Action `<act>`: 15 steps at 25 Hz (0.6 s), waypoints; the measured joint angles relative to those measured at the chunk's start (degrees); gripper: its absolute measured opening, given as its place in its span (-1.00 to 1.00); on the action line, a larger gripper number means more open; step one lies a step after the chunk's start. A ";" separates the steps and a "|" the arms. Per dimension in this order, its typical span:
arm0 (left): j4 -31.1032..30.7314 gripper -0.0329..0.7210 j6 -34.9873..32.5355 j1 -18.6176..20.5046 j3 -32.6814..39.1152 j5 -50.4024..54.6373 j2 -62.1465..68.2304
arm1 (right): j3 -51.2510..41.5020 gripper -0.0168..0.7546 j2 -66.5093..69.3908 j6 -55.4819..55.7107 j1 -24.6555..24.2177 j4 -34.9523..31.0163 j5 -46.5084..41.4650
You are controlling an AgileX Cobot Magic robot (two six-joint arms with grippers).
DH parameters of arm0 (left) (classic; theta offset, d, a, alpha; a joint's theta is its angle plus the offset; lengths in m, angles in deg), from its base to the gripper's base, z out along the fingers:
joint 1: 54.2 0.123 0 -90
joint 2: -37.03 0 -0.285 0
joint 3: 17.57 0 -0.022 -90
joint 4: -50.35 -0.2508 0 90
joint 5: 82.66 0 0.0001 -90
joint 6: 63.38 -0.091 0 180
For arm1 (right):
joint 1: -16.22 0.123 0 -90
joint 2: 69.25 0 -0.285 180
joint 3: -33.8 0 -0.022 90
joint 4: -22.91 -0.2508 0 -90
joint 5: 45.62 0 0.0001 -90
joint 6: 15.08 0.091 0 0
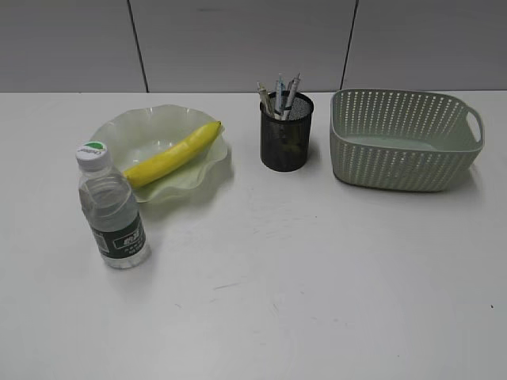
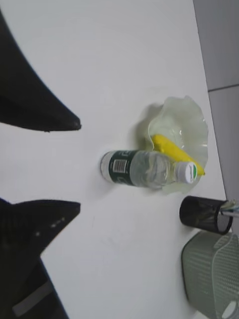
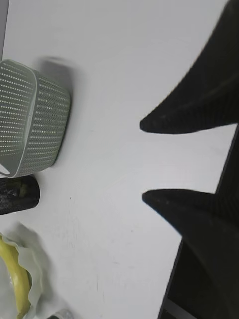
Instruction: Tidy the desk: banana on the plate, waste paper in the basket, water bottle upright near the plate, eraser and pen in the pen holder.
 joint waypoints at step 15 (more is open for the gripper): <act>-0.02 -0.09 -0.05 24.46 0.00 -0.11 -0.06 | 0.00 -0.16 0.00 0.00 -17.82 0.00 0.00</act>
